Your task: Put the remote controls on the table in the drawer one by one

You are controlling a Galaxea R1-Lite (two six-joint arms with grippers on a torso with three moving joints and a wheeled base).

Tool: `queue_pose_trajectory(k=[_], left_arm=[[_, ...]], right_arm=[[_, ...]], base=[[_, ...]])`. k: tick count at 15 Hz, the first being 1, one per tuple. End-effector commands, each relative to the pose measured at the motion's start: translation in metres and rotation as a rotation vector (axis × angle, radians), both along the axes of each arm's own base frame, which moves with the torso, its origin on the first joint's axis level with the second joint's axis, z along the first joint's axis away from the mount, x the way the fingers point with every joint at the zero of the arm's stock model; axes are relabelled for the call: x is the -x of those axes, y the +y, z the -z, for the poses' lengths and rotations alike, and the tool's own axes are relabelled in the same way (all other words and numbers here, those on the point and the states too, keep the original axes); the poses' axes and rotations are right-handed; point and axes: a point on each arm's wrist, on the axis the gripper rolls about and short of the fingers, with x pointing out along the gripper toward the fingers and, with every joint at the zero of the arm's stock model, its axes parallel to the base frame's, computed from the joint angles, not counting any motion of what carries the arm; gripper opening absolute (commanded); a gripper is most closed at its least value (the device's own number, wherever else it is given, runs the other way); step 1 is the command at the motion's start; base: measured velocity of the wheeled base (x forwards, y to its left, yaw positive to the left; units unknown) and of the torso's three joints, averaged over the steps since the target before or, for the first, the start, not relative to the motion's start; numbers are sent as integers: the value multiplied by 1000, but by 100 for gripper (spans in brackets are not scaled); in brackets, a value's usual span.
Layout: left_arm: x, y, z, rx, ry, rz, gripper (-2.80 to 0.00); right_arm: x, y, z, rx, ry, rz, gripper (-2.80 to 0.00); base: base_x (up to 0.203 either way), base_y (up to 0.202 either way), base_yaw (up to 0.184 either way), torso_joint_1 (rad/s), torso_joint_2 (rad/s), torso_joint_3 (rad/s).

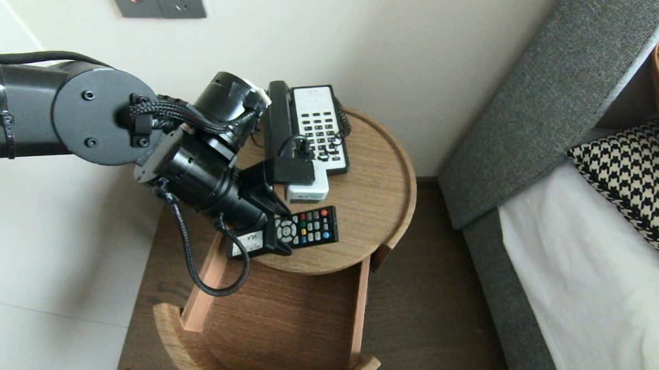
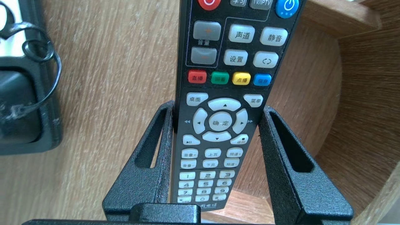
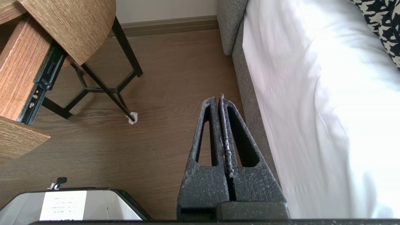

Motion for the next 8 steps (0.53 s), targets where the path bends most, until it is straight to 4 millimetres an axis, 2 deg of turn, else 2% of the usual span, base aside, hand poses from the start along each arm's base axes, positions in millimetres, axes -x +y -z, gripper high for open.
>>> queue_pose_trajectory(k=[1,5,8], left_arm=[[2,-2,3,-13,5,8,-280],[-5,-11,10,-41,1,1,-280],[-16,-26,26,-64,27,14,-280]], right_arm=[[0,0,2,1,-5,0,-280],[0,0,1,0,-6,0,-280],[0,0,2,0,-5,0,-280]], base=[[0,0,0,0,0,0],[0,0,0,0,0,0],[0,0,0,0,0,0]])
